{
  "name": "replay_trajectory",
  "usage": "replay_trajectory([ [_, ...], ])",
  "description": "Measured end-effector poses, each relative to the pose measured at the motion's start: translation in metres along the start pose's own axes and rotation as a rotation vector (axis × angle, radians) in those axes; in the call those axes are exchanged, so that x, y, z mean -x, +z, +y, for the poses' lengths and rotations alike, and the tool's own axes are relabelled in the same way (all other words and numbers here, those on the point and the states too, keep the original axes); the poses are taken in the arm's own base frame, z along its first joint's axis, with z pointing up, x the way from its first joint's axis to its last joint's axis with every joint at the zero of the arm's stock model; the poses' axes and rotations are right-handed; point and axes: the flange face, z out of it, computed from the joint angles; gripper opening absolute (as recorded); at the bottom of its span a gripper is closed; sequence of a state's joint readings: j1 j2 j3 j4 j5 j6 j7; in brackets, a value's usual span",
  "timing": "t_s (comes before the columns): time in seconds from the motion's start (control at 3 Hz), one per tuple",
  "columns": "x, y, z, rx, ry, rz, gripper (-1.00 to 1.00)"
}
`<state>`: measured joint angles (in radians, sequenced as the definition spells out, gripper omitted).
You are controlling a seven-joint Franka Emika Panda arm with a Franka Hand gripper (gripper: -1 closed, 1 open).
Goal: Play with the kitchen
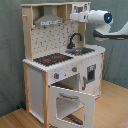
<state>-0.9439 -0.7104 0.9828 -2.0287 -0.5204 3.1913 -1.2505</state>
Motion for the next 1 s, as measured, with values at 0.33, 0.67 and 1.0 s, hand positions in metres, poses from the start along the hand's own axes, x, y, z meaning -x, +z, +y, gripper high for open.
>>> replay_trajectory([
  [0.33, 0.005, -0.013, -0.005, 0.022, -0.005, 0.018, -1.00],
  [0.67, 0.011, -0.025, -0.012, 0.055, -0.010, 0.037, -1.00],
  [1.0, 0.017, -0.038, -0.019, 0.085, -0.009, 0.054, -1.00],
])
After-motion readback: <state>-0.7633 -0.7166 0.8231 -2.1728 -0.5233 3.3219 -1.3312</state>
